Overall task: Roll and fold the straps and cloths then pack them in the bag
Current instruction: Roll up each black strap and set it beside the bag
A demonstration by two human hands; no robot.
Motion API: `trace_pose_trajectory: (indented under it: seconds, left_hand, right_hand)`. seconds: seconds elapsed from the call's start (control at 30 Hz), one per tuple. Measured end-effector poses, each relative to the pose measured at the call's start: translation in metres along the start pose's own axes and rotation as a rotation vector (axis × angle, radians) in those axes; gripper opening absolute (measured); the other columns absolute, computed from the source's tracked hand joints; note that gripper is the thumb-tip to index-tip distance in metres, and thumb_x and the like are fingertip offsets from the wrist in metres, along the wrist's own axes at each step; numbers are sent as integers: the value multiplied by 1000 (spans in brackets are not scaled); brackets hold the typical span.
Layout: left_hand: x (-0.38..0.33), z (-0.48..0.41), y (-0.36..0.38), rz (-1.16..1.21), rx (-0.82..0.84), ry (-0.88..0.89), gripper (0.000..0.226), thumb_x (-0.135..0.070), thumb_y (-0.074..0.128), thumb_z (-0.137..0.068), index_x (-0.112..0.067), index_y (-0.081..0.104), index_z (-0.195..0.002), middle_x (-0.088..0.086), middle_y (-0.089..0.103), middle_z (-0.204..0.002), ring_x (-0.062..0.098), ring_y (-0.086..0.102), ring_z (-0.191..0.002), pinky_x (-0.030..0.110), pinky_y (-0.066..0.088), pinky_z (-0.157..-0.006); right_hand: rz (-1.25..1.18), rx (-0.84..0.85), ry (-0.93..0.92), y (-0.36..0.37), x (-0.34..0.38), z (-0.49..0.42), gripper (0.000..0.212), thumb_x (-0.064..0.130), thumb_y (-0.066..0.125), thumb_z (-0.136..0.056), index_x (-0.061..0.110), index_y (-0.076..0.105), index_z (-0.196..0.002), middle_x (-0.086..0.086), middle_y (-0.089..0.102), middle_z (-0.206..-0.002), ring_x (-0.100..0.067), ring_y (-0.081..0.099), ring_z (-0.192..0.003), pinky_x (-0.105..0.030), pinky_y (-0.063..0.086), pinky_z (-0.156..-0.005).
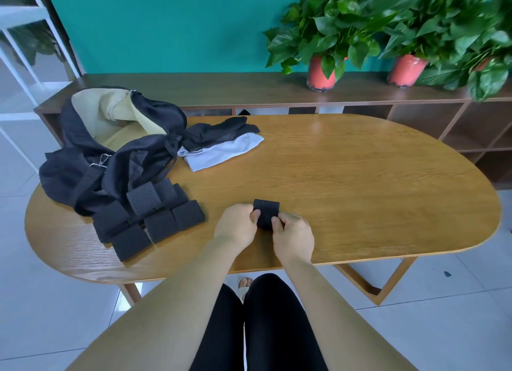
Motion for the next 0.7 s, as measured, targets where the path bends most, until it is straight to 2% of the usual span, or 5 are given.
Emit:
trace_pose_trajectory:
  seconds: [0.23, 0.4, 0.5, 0.57, 0.7]
  left_hand:
    - [-4, -4, 1, -177, 17, -42, 34, -33, 44, -99, -18, 47, -69, 0, 51, -70, 18, 49, -64, 28, 33, -53]
    - [-14, 2, -1, -294, -63, 15, 24, -32, 44, -99, -14, 51, -113, 6, 56, -100, 19, 53, -79, 27, 37, -57]
    - [-20, 9, -6, -380, -144, 117, 45, -29, 44, -99, -17, 36, -141, 4, 47, -126, 21, 51, -106, 28, 42, -72]
    - [-26, 14, -10, -447, -189, 239, 44, -23, 44, -98, -21, 40, -142, -2, 42, -139, 21, 41, -122, 32, 36, -90]
    - [-22, 20, -2, -507, -85, 368, 44, -14, 42, -97, -25, 46, -140, -8, 36, -151, 12, 23, -141, 35, 20, -105]
  right_hand:
    - [95, -10, -4, 1, 1, -2, 18, 22, 51, -94, 10, 65, -92, -4, 60, -96, -21, 49, -95, -26, 34, -67]
    - [101, -9, -31, -3, 5, -1, 30, 22, 49, -95, 14, 60, -122, -4, 61, -110, -20, 48, -104, -27, 39, -76]
    - [103, 19, -18, -4, 5, -2, 26, 23, 48, -96, 14, 61, -116, -4, 60, -109, -22, 48, -107, -28, 39, -77]
    - [105, 29, -16, -3, 4, -3, 22, 23, 48, -95, 15, 61, -109, -4, 60, -106, -22, 48, -105, -28, 39, -76]
    - [103, 4, -64, -8, 6, -2, 24, 22, 50, -94, 11, 61, -113, -7, 58, -108, -25, 49, -105, -28, 40, -73]
Point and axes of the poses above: each hand's wrist, its own z-axis away from the middle knuckle, its own y-axis out of the palm, x = y × z, the point moved 7 cm from there along -z, towards the middle knuckle
